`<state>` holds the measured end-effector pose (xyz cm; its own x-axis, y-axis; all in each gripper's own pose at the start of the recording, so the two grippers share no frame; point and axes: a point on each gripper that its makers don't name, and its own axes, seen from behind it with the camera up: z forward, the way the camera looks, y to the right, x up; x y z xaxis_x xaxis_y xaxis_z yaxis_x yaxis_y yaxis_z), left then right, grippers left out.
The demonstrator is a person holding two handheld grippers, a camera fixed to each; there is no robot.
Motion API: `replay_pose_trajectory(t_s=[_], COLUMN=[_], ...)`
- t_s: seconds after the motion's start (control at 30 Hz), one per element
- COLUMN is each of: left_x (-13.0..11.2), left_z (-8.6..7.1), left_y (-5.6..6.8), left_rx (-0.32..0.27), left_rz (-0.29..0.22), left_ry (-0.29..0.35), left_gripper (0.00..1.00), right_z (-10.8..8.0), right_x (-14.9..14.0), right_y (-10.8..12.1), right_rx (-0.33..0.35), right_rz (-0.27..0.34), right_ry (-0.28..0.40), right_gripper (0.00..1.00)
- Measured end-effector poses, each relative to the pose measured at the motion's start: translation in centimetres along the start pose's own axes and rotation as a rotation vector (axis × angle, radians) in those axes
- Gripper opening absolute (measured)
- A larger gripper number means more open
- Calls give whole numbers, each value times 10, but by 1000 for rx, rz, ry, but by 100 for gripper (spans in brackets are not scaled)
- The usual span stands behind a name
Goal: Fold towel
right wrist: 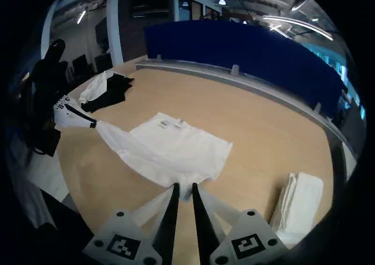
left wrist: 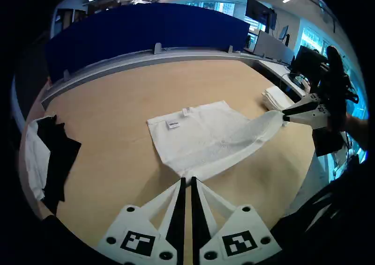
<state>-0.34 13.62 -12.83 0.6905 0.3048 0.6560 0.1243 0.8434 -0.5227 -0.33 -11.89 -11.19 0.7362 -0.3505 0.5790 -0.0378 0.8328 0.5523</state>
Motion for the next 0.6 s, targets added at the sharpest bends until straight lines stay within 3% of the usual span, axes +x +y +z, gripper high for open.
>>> replay_pose_trajectory(t_s=[0.37,0.6], left_x=[3,13], left_z=[3,14], left_y=[-1,-11], left_rx=[6,18], left_rz=[-6,-16], left_ry=[9,22], left_gripper=[8,8], right_z=[3,13], right_x=[-2,8], right_y=[3,13], right_rx=[-1,-2], right_rz=[-4,-11], right_ry=[-16,-15], right_gripper=[20,20])
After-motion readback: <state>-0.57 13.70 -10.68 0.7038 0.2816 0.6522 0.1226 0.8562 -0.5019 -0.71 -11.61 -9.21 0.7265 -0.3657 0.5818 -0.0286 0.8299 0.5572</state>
